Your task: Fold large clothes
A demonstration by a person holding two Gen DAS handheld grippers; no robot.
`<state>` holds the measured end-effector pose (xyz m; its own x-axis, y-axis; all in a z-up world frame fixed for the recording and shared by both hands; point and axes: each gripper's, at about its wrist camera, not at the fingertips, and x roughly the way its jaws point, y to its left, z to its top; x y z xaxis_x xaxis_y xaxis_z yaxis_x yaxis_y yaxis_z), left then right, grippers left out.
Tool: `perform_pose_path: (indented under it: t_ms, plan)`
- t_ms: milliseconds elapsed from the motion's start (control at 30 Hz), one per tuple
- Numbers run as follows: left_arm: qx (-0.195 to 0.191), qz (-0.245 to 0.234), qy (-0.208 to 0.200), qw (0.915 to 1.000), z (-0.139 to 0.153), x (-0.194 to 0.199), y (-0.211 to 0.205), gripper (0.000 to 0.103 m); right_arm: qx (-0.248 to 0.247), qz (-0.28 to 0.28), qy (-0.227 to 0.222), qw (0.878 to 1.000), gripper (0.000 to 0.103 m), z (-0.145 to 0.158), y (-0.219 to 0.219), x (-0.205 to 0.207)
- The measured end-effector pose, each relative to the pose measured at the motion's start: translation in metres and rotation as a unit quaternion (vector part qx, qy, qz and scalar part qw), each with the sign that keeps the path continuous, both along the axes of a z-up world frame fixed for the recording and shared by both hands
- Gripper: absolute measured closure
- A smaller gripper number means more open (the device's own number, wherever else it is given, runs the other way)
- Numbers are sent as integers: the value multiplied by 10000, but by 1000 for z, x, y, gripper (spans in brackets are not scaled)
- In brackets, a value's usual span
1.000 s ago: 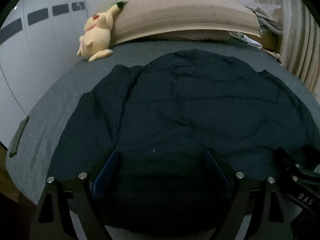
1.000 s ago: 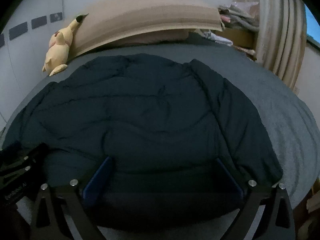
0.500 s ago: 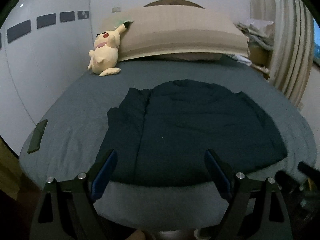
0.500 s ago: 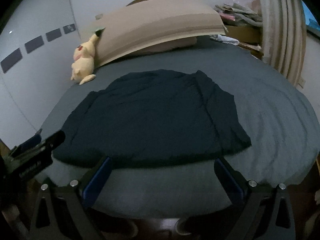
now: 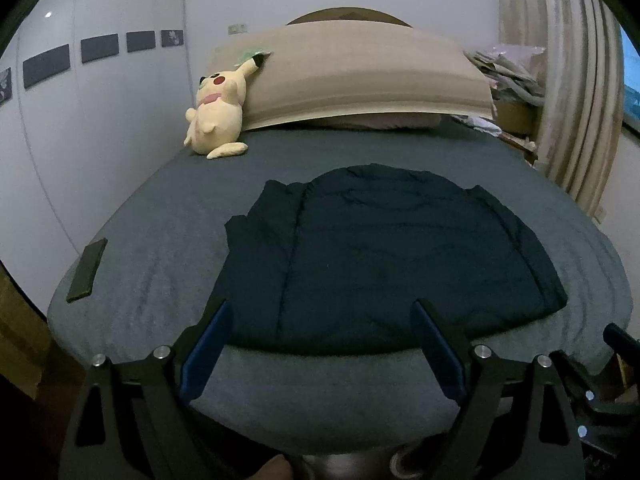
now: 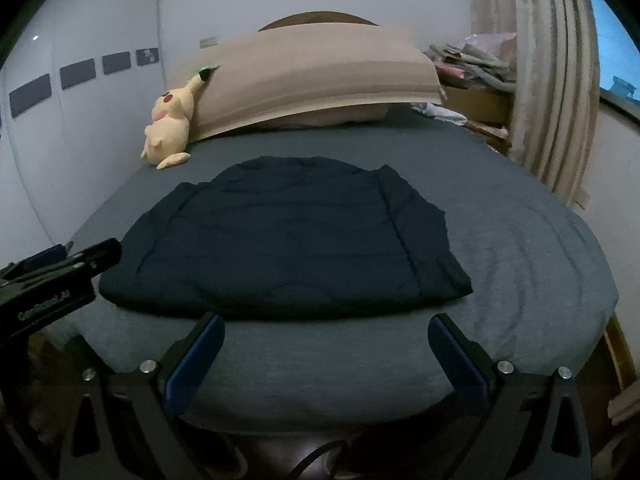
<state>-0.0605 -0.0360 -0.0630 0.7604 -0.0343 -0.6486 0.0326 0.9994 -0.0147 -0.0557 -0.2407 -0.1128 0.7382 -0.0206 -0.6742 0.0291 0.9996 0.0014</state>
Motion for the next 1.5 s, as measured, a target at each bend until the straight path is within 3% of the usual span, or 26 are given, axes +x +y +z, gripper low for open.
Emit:
perform_pose_path:
  t_ms: [533, 1000, 1500]
  plan:
    - [116, 127, 111, 9998, -3, -6, 2, 12, 69, -89, -28, 9999, 0, -2, -11, 1]
    - [299, 64, -40, 9995, 4, -14, -7, 8, -65, -41, -110, 9999, 0, 3, 0, -5]
    - [3, 219, -22, 9998, 5, -13, 5, 8, -253, 11, -335, 9991, 0, 13, 6, -8]
